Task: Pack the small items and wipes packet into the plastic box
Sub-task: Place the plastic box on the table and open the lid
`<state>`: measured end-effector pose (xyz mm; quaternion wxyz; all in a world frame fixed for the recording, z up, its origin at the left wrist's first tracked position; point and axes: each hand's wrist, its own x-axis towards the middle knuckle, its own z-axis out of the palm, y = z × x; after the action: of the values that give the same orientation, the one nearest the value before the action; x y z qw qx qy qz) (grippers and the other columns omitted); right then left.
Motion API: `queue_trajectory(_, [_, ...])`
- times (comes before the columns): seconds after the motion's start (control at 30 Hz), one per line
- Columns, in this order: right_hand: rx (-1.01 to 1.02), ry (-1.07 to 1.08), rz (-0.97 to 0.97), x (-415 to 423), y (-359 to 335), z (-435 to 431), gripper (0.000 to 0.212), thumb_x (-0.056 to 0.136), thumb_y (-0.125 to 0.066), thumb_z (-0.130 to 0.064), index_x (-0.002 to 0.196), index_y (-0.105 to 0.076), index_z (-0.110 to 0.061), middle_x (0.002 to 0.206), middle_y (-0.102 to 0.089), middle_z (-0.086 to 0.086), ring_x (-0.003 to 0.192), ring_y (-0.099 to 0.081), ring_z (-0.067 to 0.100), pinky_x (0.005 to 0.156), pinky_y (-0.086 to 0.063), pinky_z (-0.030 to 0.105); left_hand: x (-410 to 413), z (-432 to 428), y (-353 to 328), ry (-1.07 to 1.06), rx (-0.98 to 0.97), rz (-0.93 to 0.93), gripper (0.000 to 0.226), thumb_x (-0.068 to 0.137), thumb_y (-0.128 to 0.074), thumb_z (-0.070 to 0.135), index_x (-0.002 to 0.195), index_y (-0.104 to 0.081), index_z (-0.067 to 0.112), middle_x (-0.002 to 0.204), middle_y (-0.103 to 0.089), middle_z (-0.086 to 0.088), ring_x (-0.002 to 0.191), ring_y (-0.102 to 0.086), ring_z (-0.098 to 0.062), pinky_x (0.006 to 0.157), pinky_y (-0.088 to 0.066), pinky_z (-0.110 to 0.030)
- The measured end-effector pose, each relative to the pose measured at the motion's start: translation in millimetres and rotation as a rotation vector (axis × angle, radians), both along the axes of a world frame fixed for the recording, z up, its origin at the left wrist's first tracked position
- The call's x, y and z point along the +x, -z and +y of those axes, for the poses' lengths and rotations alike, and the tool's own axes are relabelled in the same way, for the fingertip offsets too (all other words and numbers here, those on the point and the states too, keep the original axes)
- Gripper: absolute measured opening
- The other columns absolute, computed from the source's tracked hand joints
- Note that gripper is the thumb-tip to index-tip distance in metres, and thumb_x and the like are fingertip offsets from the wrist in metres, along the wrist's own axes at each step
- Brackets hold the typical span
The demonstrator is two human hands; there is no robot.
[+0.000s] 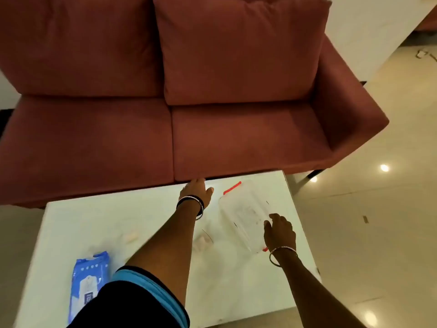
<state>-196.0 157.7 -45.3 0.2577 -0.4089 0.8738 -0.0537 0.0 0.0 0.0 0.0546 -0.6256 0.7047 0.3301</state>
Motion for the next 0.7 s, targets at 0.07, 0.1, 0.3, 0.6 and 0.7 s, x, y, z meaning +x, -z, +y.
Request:
queue_trajectory(0.07, [-0.021,0.150,-0.024,-7.5,20.6,4.4,0.036,0.099,-0.048,-0.026,0.132,-0.052,-0.013,0.130,-0.058,0.010,0.124,-0.051,0.031,0.097,-0.042,0.044,-11.5,-4.2,23.0,-0.090,0.045,0.064,0.049,0.098,-0.044,0.034,0.140,-0.043,0.008,0.142,-0.048,-0.015,0.131,-0.047,-0.032,0.107,-0.040,-0.044])
queue_trajectory(0.1, [-0.038,0.229,-0.048,-9.7,32.7,8.7,0.037,0.098,-0.049,-0.025,0.132,-0.052,-0.011,0.131,-0.057,0.012,0.124,-0.051,0.033,0.097,-0.042,0.045,-16.8,-4.7,35.4,-0.116,0.066,0.086,0.048,0.099,-0.044,0.033,0.140,-0.044,0.008,0.142,-0.049,-0.015,0.131,-0.046,-0.032,0.107,-0.039,-0.043])
queue_trajectory(0.3, [-0.116,0.704,-0.237,-21.5,84.5,20.6,0.051,0.094,-0.059,-0.021,0.139,-0.045,0.000,0.135,-0.054,0.024,0.125,-0.052,0.040,0.103,-0.039,0.043,-43.8,-9.3,98.9,-0.230,0.245,0.216,0.045,0.101,-0.039,0.027,0.143,-0.042,0.013,0.148,-0.045,-0.013,0.135,-0.043,-0.032,0.112,-0.035,-0.041])
queue_trajectory(0.6, [-0.160,0.963,-0.526,-27.7,136.9,28.7,0.033,0.095,-0.058,-0.033,0.102,-0.065,-0.002,0.105,-0.067,0.019,0.105,-0.062,0.042,0.096,-0.051,0.056,-59.5,-16.4,144.0,-0.353,0.347,0.381,0.035,0.092,-0.047,0.017,0.126,-0.058,0.017,0.123,-0.060,-0.012,0.098,-0.053,-0.026,0.090,-0.046,-0.036])
queue_trajectory(0.7, [-0.200,0.960,-0.508,-29.7,135.6,33.1,0.026,0.095,-0.057,-0.030,0.089,-0.064,-0.005,0.095,-0.066,0.016,0.089,-0.063,0.036,0.089,-0.055,0.053,-53.6,-8.1,143.6,-0.418,0.363,0.432,0.028,0.087,-0.050,0.017,0.111,-0.064,0.018,0.110,-0.062,-0.008,0.096,-0.053,-0.025,0.096,-0.049,-0.046])
